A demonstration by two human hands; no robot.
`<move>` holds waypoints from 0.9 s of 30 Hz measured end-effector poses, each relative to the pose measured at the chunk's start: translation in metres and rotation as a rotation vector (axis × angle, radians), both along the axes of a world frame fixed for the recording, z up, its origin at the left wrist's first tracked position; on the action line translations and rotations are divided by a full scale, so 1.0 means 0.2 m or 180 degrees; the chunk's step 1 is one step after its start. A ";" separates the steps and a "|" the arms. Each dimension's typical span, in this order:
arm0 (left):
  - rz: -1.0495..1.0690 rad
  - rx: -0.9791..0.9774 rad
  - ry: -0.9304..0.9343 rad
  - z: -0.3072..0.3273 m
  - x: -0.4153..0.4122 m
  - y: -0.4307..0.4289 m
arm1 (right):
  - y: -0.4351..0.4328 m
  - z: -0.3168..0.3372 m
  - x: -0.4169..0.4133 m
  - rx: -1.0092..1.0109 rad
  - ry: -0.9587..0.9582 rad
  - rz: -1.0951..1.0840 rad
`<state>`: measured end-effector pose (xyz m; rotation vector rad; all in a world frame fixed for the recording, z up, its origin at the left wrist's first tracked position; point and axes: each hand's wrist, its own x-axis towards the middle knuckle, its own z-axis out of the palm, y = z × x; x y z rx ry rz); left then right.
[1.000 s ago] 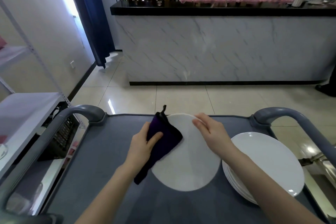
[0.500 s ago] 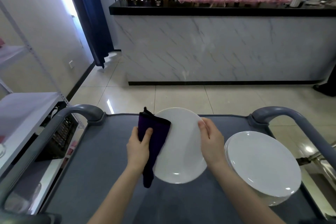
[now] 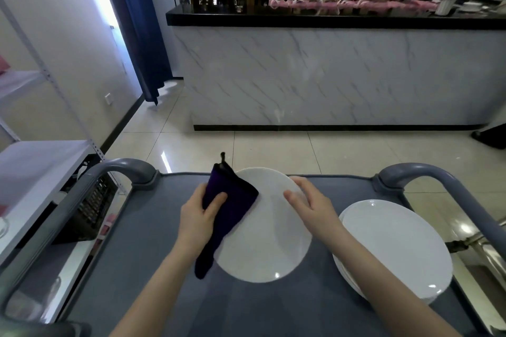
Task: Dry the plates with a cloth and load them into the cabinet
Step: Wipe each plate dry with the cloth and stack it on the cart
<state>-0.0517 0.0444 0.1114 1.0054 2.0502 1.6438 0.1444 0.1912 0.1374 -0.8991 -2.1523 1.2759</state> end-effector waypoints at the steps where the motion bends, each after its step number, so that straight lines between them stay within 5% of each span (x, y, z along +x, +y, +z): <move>1: -0.0233 -0.0054 0.0153 0.03 -0.01 0.01 | 0.01 0.03 -0.02 0.0098 -0.0081 0.0186; 14: -0.1624 -0.0837 0.0564 0.08 -0.06 0.08 | 0.00 -0.01 -0.07 0.0837 -0.0445 0.0497; 24: 0.0897 0.0267 -0.1304 -0.08 0.16 0.11 | -0.11 -0.04 -0.06 0.0110 0.0752 -0.1518; 27: 0.1100 0.0349 -0.1640 -0.11 0.25 0.11 | -0.13 -0.06 -0.07 -0.0039 0.0853 -0.1726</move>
